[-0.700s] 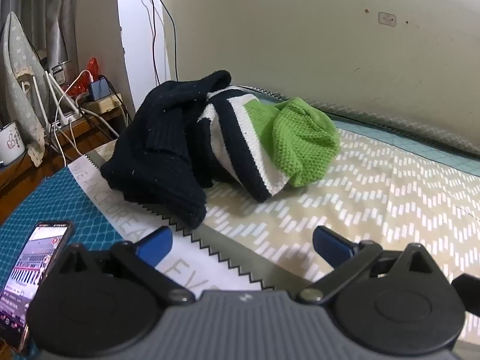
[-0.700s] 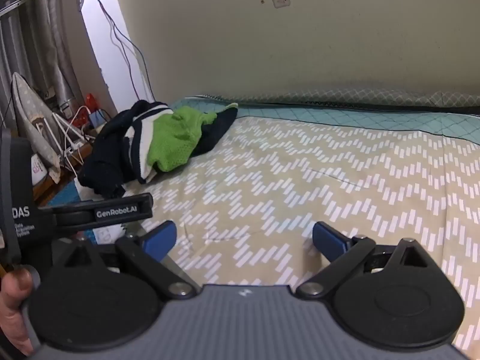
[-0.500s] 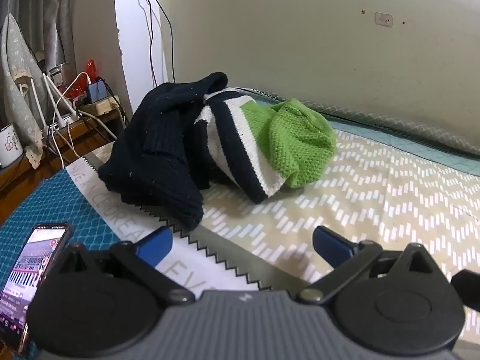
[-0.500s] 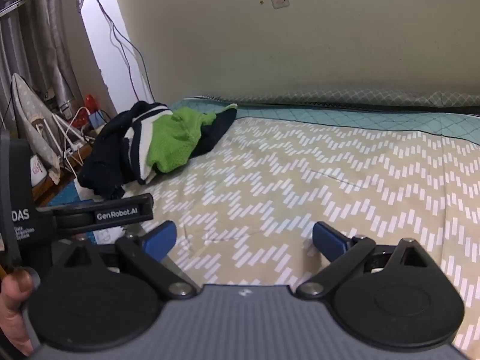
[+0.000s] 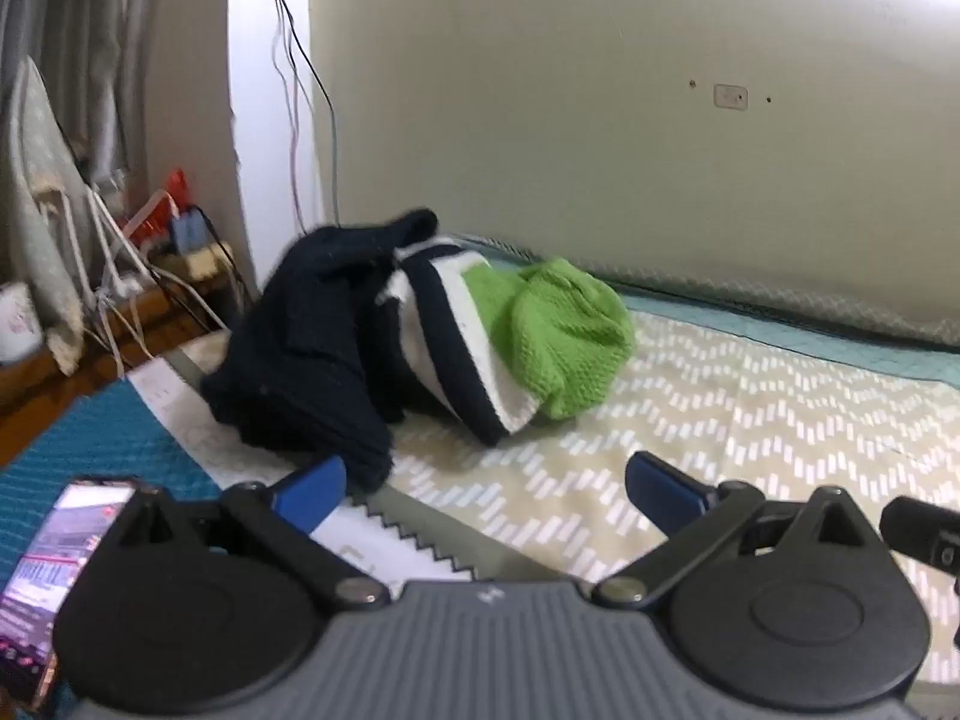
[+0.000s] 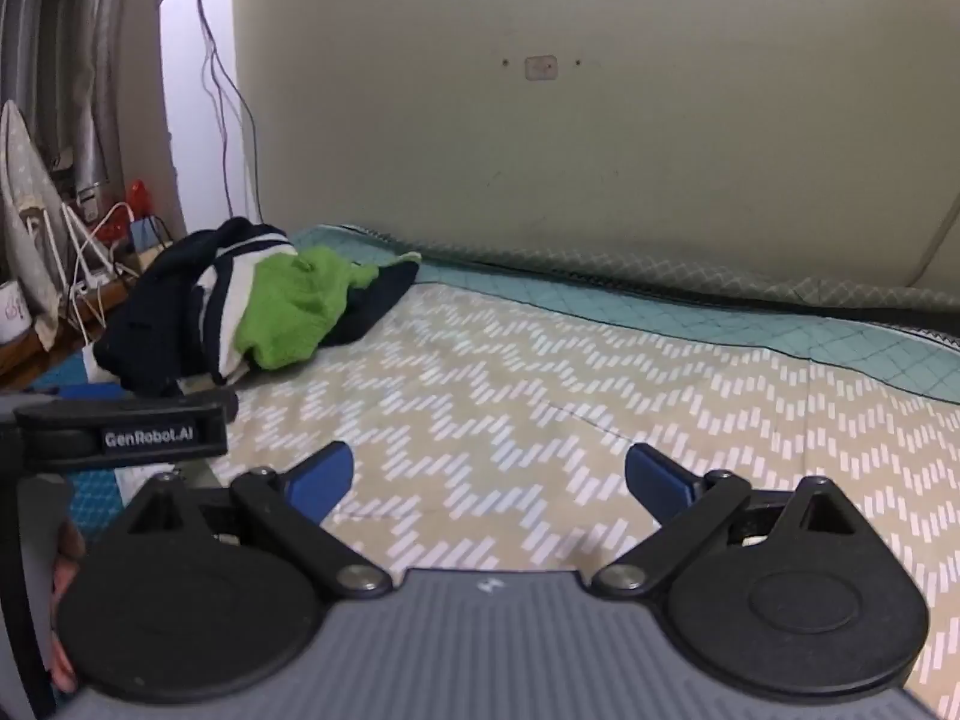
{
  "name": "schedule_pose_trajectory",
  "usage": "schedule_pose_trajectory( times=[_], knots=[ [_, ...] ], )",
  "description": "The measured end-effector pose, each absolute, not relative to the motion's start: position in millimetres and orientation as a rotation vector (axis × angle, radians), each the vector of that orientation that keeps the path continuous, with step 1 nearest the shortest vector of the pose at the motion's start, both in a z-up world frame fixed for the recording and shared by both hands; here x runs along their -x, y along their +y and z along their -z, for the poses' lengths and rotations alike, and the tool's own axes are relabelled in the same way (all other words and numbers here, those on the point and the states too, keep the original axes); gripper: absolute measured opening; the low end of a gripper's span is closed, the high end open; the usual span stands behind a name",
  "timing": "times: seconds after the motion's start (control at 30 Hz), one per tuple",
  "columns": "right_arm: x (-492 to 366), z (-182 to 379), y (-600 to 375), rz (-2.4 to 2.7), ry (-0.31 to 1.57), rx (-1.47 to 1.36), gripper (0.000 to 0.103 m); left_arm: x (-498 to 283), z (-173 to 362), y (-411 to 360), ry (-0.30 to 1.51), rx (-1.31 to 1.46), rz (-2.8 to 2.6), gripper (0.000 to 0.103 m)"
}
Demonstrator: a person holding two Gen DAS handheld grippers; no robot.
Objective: Fold small clothes
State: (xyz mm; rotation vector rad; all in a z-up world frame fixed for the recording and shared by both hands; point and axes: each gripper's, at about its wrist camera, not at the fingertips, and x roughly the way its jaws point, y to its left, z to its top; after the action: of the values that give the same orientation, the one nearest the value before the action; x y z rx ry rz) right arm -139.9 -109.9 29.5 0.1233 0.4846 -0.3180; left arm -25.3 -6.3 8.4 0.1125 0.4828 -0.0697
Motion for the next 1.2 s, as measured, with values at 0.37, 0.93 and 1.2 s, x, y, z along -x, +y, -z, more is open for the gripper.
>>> schedule_pose_trajectory(
  times=[0.37,0.93,1.2],
  knots=[
    [140,-26,-110,0.313,0.497,-0.15,0.092,55,-12,1,0.355,-0.107,0.009,0.103],
    [139,-26,-111,0.311,0.499,-0.159,0.092,59,-12,21,0.338,0.036,-0.009,0.103],
    [139,-26,-111,0.311,0.499,-0.159,0.092,63,-10,23,0.324,0.045,0.027,0.103]
  ],
)
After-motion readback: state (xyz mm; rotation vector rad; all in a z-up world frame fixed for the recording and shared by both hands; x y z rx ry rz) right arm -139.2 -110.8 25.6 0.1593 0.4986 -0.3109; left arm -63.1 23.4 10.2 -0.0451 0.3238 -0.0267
